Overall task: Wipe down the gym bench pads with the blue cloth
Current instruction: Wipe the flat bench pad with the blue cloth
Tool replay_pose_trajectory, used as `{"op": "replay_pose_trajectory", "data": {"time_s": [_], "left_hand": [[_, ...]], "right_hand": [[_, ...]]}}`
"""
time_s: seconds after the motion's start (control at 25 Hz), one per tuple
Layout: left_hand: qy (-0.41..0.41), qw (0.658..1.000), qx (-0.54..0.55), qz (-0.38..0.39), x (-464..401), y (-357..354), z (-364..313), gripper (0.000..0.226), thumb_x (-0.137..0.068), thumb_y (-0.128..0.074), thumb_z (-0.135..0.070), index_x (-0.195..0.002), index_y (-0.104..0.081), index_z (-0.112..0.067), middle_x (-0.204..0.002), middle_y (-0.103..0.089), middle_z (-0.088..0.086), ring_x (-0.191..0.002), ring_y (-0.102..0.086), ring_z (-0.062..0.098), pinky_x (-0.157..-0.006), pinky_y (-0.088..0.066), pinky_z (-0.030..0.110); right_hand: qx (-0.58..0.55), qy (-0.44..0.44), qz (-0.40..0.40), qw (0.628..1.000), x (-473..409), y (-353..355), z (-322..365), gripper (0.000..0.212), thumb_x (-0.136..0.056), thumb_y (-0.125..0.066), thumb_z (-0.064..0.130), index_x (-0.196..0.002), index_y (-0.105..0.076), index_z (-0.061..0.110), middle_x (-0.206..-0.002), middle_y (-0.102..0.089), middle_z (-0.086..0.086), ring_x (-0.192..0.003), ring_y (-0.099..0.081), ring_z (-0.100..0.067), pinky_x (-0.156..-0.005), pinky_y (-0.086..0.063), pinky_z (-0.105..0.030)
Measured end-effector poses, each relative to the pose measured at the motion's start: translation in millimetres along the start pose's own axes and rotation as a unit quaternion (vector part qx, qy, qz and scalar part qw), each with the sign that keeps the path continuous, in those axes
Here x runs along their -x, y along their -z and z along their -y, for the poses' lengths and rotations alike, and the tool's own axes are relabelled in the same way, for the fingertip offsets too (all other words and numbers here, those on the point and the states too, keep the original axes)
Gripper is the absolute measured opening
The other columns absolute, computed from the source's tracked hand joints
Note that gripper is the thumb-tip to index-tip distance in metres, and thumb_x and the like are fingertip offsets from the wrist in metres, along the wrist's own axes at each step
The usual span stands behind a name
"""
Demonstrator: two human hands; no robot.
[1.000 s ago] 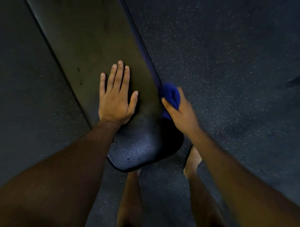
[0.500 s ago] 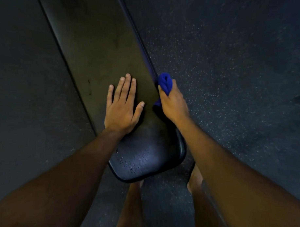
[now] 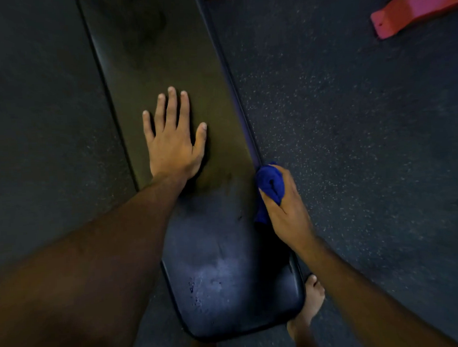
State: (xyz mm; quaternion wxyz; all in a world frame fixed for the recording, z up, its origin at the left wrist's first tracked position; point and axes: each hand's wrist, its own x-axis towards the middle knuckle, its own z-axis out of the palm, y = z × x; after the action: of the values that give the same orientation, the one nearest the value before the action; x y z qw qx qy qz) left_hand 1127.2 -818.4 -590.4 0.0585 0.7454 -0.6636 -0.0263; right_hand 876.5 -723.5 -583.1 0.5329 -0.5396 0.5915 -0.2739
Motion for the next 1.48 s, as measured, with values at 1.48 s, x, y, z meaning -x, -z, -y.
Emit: {"op": "replay_pose_trajectory", "data": {"time_s": [1.48], "left_hand": [[-0.003,0.998,-0.008,0.060,-5.7,17.5,-6.9,0.077,-0.100,-0.029,-0.060,-0.163,-0.018,-0.019,-0.172,-0.012,0.008,-0.158,-0.008,0.028,-0.125,-0.007,0.061]], "right_hand": [[0.096,-0.107,-0.029,0.989,-125.8,-16.4,68.8,0.016,-0.096,-0.043,0.055,-0.111,-0.040,0.051,-0.097,-0.055,0.017,-0.081,-0.054,0.000,-0.063,-0.037,-0.018]]}}
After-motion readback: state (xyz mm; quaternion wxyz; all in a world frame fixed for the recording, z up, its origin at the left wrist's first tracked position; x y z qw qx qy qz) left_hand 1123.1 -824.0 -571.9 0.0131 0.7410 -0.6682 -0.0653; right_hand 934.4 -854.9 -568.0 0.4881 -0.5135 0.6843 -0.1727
